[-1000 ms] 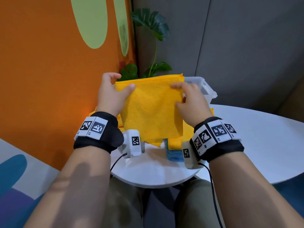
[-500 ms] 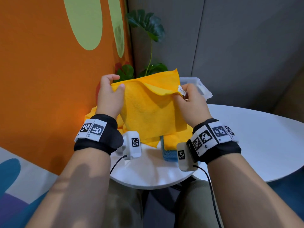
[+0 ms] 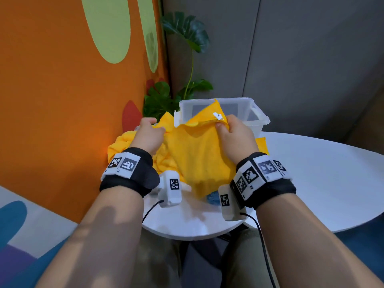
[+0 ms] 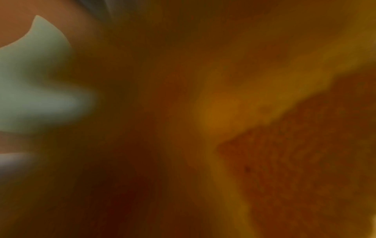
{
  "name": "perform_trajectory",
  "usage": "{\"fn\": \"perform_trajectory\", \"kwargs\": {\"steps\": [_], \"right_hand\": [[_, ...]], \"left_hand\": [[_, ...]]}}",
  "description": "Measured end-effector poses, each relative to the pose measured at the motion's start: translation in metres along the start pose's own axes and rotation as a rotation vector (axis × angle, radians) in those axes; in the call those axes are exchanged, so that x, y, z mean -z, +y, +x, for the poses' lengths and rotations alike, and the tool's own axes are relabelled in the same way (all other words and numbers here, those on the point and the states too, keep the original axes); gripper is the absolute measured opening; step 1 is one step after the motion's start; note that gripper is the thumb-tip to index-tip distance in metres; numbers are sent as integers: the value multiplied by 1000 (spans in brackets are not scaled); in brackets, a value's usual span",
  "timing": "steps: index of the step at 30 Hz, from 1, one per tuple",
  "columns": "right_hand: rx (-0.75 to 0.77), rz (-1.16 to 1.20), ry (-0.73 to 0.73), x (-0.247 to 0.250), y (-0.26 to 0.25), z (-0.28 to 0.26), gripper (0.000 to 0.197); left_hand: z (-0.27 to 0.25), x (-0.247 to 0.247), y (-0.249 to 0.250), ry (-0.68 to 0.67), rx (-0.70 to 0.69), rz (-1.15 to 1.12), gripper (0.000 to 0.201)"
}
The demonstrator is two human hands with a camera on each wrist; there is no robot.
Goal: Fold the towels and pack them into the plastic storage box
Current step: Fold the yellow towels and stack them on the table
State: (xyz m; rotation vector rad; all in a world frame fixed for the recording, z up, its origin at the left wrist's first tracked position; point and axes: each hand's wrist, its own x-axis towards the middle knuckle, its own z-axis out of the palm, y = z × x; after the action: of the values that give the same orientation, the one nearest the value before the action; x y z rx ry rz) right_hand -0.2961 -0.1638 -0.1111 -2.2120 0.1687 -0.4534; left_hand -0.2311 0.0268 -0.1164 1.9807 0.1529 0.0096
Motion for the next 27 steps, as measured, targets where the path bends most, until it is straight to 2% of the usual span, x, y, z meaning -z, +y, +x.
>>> {"fn": "perform_trajectory", "kwargs": {"steps": [4,8,12,15,17,22,24,27], "right_hand": [[-29,-75,21,-3,-3,1,27],[30,-42,-4,-2,-16,3,28],[108,86,-4,4,-32,3,22],[86,187,67,8,-36,6,20],[26,217,103,10,-33,9,17],[-235,108,123,10,-8,12,10],[-380,55,87,9,0,10,28],[-498,-53,11,6,9,4,39]], "left_hand": [[-8,-14,-7,-148,50,66,40],[-13,-28,-13,-233,134,28,45],[-15,-35,-16,-301,269,7,62],[-12,-34,-19,-324,361,-107,75],[-12,-31,-19,-352,390,-202,70],[-9,-22,-15,-329,338,-310,41],[-8,-21,-15,-324,310,-282,37],[-7,-22,-18,-339,272,-233,27]]}}
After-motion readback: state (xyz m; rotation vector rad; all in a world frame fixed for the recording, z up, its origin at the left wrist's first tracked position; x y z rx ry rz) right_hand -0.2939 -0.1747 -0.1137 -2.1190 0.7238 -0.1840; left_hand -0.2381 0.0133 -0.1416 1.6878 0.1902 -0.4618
